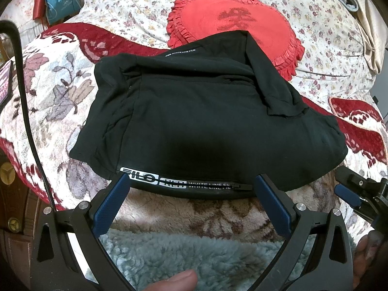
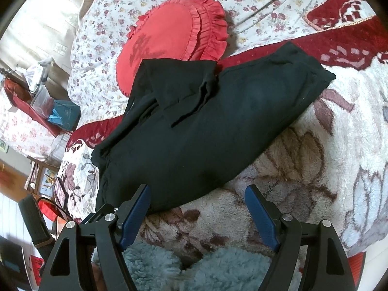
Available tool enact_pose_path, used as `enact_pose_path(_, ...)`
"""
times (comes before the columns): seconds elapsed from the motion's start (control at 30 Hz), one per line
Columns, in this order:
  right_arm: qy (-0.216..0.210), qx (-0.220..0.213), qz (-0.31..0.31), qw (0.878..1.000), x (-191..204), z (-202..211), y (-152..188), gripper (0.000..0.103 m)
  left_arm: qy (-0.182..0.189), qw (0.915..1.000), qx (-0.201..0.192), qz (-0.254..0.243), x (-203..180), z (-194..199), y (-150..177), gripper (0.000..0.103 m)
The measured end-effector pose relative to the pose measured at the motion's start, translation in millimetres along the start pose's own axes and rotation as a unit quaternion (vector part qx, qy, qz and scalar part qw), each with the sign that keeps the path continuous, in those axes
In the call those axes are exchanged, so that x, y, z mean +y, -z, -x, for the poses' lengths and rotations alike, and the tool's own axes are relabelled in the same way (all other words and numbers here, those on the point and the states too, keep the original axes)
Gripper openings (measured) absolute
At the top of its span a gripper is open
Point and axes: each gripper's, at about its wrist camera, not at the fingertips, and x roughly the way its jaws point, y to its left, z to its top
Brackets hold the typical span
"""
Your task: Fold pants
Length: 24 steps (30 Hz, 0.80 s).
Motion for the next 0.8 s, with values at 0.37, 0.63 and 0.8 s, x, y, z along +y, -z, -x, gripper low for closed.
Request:
enact_pose_path(0.37,0.000,0.000,-0.001,1.000,0.1,0.1,0.0,0.079,0.002,1.0000,0.002,0.001,-3.0,-1.1,2.9,0.102)
enact_pose_path(0.63,0.000,0.000,-0.001,1.000,0.2,0.1,-0.6,0.079,0.002,1.0000,0.002,0.002,-0.8,-1.1,0.7,0.102)
enact_pose_path(0.8,0.000,0.000,-0.001,1.000,0.4,0.2,-0.7,0.079,0.003,1.0000,0.003,0.001,-0.7,-1.0,0.6,0.102)
